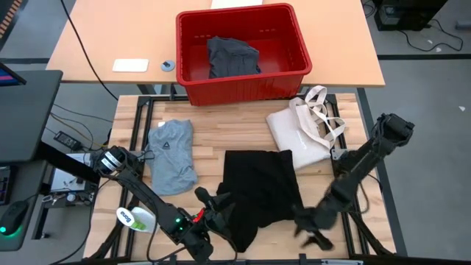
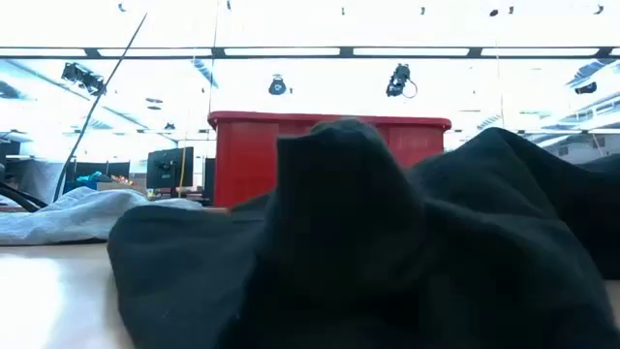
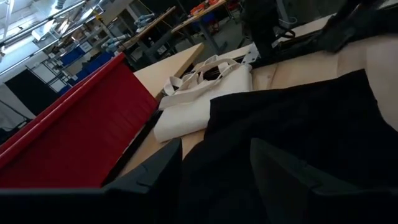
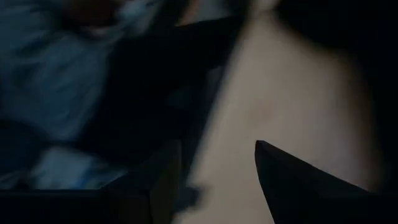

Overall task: Fold Laundry from Bin
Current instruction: Fold the black shirt

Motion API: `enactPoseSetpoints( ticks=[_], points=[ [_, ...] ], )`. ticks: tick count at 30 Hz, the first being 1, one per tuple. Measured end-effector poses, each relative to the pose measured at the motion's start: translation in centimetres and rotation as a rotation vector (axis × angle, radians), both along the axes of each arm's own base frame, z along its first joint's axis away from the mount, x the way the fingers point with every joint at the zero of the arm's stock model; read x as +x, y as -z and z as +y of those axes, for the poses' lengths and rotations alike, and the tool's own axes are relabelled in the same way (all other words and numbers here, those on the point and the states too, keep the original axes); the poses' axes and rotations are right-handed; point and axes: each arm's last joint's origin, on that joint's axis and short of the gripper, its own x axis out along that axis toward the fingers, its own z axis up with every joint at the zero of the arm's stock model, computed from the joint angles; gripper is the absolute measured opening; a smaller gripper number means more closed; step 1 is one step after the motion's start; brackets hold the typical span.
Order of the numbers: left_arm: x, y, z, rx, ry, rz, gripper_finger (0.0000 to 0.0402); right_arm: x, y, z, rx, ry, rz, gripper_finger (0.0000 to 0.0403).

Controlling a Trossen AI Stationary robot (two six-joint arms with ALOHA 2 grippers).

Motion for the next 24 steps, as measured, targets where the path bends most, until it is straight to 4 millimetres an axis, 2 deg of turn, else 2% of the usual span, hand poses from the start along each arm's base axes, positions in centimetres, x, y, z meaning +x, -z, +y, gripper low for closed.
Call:
enactPoseSetpoints(
  ticks=[3,6,10,16,21,24],
  points=[
    [0.0,0.0,0.0,-0.007,-0.001,-0.005,0.0192,-1.4,-0.6,1.6,0.009,-0.048,0.005,0.0211],
    [0.1,0.0,0.1,-0.017,-0.006,-0.013,0.0192,-1.6,-0.9,1.6,-0.174,0.079,-0.094,0.0211],
    [0.3,0.0,0.4,-0.036,-0.020,-0.029,0.0192,-0.4,-0.4,-0.7,-0.442,0.336,-0.189,0.0211],
    [0.5,0.0,0.6,-0.053,-0.010,-0.021,0.0192,2.3,0.2,-5.0,-0.626,0.428,-0.112,0.0213],
    [0.5,0.0,0.6,-0.055,-0.006,-0.016,0.0192,4.4,0.4,-8.2,-0.623,0.503,-0.050,0.0218],
    [0.5,0.0,0.6,-0.054,-0.006,-0.015,0.0192,5.8,0.9,-9.3,-0.585,0.442,-0.037,0.0217]
  ],
)
